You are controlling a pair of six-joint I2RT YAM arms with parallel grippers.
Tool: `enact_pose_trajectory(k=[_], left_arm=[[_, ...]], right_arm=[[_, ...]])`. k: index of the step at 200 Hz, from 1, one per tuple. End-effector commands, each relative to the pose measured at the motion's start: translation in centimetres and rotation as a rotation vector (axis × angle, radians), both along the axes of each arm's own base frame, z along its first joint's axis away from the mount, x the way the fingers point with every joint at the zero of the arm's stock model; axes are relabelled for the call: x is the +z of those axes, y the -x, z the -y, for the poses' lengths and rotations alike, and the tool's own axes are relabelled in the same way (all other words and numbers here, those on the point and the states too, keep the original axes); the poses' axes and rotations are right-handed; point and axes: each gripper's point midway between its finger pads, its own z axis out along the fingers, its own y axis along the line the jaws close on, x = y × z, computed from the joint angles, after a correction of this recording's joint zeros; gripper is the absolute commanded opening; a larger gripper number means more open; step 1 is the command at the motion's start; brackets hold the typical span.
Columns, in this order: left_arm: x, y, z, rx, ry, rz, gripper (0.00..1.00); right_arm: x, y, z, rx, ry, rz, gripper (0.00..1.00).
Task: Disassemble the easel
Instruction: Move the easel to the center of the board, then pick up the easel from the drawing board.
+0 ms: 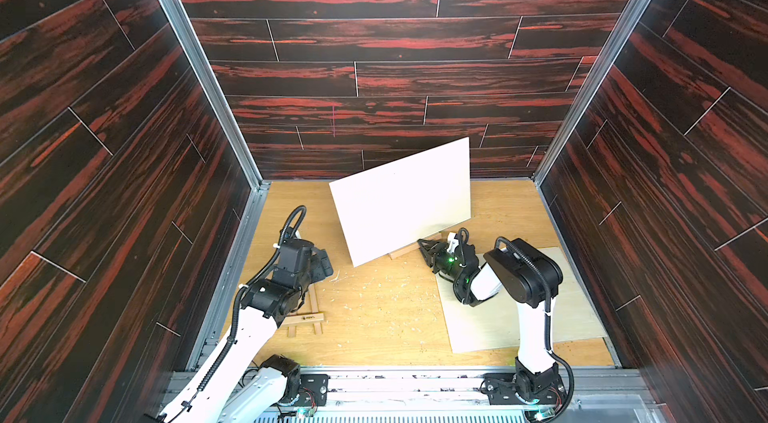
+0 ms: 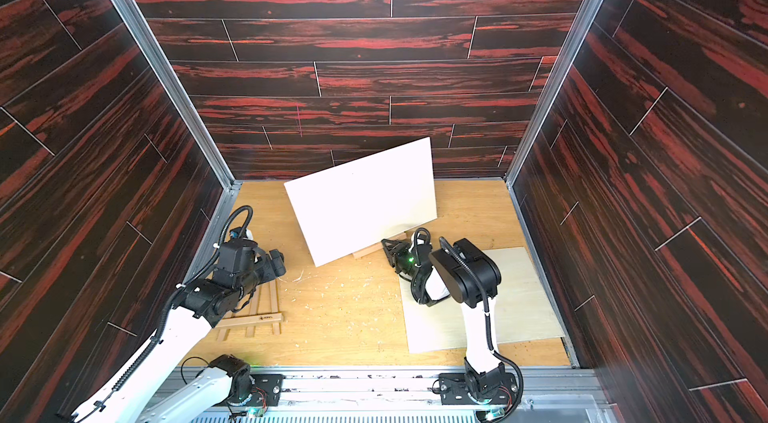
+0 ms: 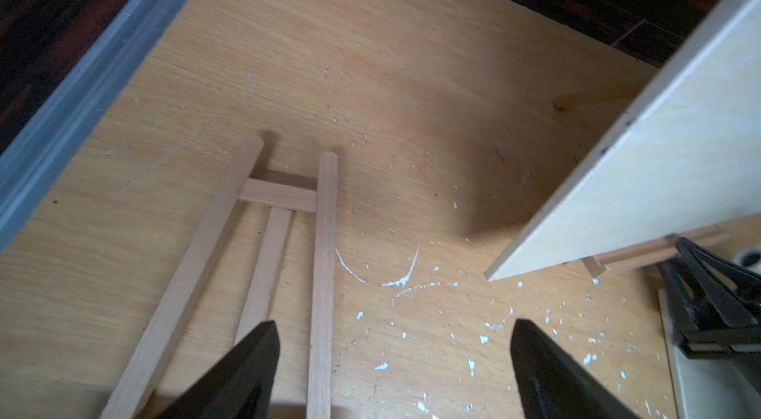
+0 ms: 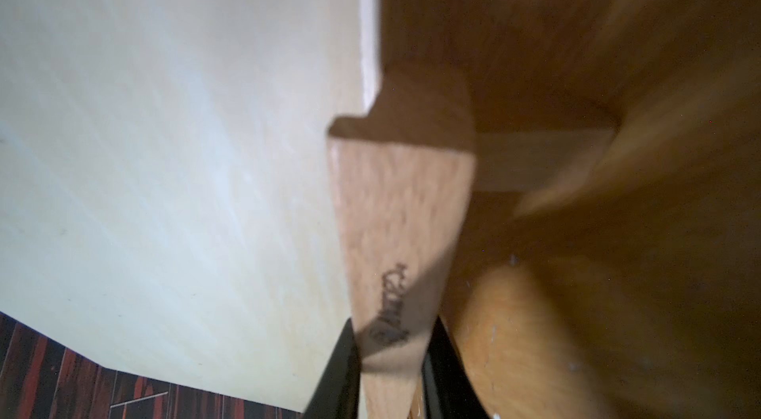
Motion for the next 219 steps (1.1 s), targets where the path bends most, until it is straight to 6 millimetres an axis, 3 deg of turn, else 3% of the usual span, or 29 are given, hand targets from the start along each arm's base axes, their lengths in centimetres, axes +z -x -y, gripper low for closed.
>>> enact_pose_trajectory(k=[1,17,40,60,133,168,219], left_arm=[[-0.5,0.0,0.5,-0.044,0.0,-0.002,0.92],[-0.3,-0.5,0.8,-0.059,0.011,0.015,0.92],[-0.1,-1.3,1.5,-0.085,0.018,0.021,0.92],[0.1,-1.8,1.9,-0.105,0.016,0.025,0.92],[1.4,-3.1,3.1,-0.188,0.044,0.101,0.93],[2.5,-3.6,4.1,-0.286,0.086,0.186,0.95],[3.8,-4.9,5.4,-0.403,0.105,0.326,0.96]], right_arm=[[-0.5,1.4,-0.7,0.042,-0.001,-0.036,0.11],[0.0,1.4,-0.8,0.049,-0.003,-0.03,0.16],[0.4,1.8,-0.8,0.068,0.007,-0.029,0.37],[1.1,2.1,-0.4,0.077,0.028,-0.017,0.48],[3.6,4.3,0.8,0.184,0.151,0.049,0.6],[5.1,5.5,0.4,0.347,0.374,0.101,0.78],[8.0,6.0,1.6,0.438,0.541,0.242,0.92]])
